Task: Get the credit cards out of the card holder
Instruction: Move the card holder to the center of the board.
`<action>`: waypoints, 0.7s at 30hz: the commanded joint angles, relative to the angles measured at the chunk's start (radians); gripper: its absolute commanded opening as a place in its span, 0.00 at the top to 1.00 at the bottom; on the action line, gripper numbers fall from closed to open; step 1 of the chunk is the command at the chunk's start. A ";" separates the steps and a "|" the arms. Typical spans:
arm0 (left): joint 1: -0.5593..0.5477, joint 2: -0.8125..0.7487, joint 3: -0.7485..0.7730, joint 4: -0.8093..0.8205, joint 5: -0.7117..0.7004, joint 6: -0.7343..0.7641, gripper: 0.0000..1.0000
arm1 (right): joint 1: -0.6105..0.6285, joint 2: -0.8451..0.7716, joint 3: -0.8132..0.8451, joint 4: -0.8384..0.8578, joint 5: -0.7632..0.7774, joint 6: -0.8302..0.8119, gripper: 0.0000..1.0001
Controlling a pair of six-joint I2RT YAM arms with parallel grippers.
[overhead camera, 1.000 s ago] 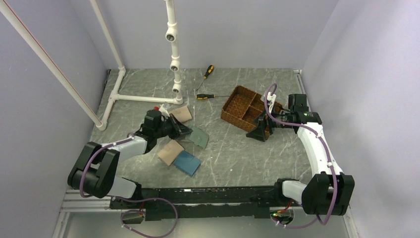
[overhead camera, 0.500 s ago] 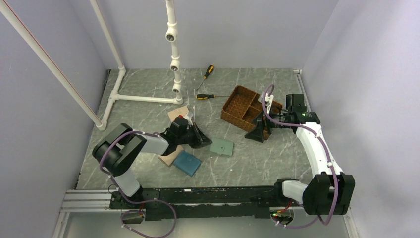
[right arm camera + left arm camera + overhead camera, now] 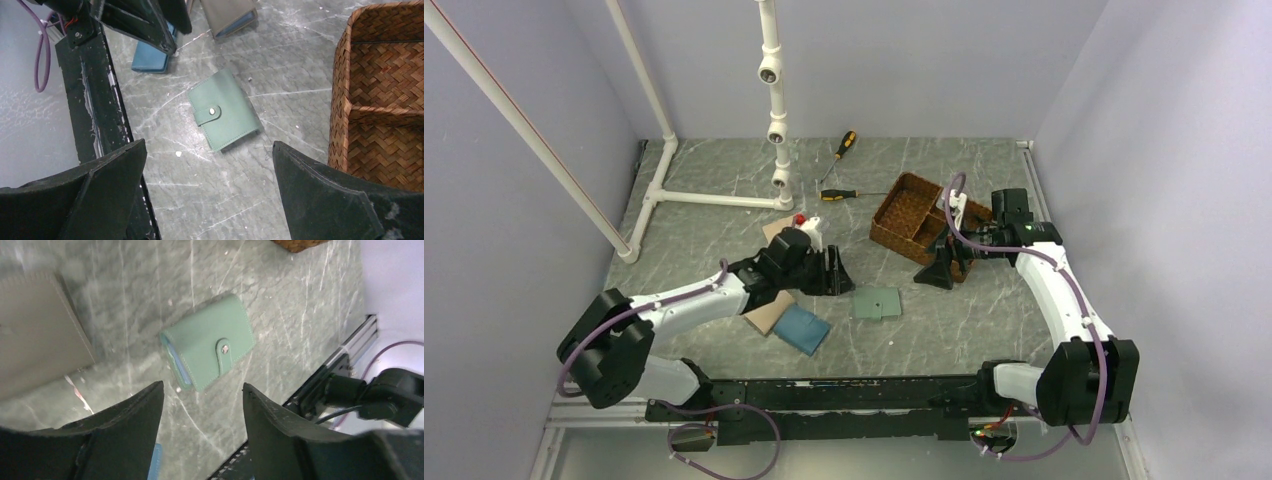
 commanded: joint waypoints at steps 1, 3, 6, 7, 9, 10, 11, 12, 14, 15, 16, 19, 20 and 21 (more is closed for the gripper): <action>-0.002 0.000 0.099 -0.136 0.001 0.400 0.34 | 0.010 0.011 0.037 -0.017 -0.004 -0.063 0.00; -0.001 0.045 0.138 -0.130 0.017 0.505 0.32 | 0.012 0.014 0.038 -0.023 -0.005 -0.075 0.00; 0.026 0.125 0.200 -0.123 0.101 0.557 0.27 | 0.012 0.012 0.036 -0.030 -0.010 -0.086 0.00; 0.044 0.150 0.216 -0.111 0.157 0.560 0.27 | 0.013 0.009 0.036 -0.031 -0.010 -0.090 0.00; 0.087 0.196 0.230 -0.060 0.301 0.564 0.03 | 0.013 0.007 0.035 -0.030 -0.010 -0.090 0.00; 0.107 0.216 0.232 -0.021 0.369 0.560 0.01 | 0.014 0.006 0.034 -0.030 -0.010 -0.090 0.00; 0.127 0.237 0.237 0.000 0.421 0.559 0.01 | 0.015 0.006 0.034 -0.029 -0.011 -0.089 0.00; 0.145 0.256 0.246 0.009 0.460 0.560 0.01 | 0.015 0.005 0.033 -0.029 -0.011 -0.089 0.00; 0.156 0.293 0.271 0.001 0.473 0.570 0.01 | 0.017 0.004 0.031 -0.027 -0.014 -0.089 0.00; 0.158 0.312 0.289 -0.016 0.471 0.578 0.01 | 0.018 0.002 0.031 -0.027 -0.014 -0.089 0.00; 0.159 0.334 0.308 -0.031 0.476 0.586 0.01 | 0.017 0.002 0.032 -0.028 -0.016 -0.089 0.00; 0.159 0.407 0.363 -0.096 0.505 0.611 0.05 | 0.017 -0.003 0.030 -0.026 -0.013 -0.090 0.00; 0.159 0.427 0.378 -0.112 0.512 0.620 0.07 | 0.017 -0.005 0.029 -0.026 -0.013 -0.089 0.00; 0.159 0.442 0.390 -0.126 0.516 0.629 0.08 | 0.018 -0.006 0.028 -0.024 -0.012 -0.089 0.00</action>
